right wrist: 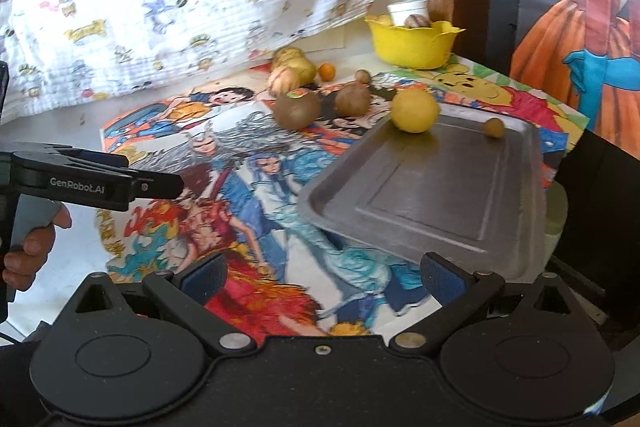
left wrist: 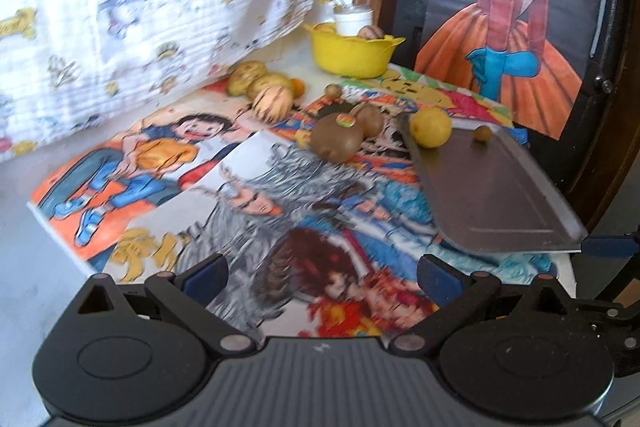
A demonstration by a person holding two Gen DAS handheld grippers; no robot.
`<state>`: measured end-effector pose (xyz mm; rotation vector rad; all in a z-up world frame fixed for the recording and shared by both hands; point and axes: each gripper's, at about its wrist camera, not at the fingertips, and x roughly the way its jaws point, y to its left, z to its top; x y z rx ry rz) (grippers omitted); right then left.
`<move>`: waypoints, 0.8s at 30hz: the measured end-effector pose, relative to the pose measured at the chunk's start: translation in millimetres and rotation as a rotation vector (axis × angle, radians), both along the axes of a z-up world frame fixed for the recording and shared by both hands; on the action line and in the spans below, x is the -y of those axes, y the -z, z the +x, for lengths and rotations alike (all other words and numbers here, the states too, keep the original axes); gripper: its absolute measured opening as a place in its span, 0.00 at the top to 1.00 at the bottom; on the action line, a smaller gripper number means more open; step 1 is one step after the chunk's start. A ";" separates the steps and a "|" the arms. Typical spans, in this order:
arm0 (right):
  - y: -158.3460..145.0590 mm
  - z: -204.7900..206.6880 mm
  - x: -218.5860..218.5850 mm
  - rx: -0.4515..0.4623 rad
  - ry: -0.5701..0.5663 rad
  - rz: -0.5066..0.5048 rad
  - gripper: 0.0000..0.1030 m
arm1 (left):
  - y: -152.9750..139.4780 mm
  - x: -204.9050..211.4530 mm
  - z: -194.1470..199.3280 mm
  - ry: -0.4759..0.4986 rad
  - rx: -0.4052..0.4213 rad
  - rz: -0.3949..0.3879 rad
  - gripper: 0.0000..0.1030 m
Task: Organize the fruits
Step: 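Withdraw both tools from the tray toward the remaining fruits, then grasp the stickered kiwi with the left tool while the right tool grasps a brown round fruit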
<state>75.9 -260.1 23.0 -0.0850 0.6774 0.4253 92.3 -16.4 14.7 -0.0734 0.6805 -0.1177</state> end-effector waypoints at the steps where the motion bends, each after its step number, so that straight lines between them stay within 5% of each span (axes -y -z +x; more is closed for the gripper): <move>1: 0.2 0.0 -2.6 -0.003 -0.006 0.003 0.01 | 0.7 -2.4 -0.9 -0.004 -0.004 0.001 0.00; 15: -5.3 15.3 -25.3 0.013 -0.087 0.005 0.01 | -0.5 -22.3 2.3 -0.032 -0.017 0.061 0.00; 24: -18.4 52.4 -13.3 0.109 -0.164 -0.096 0.01 | -9.6 -22.3 25.6 -0.003 0.010 0.123 0.00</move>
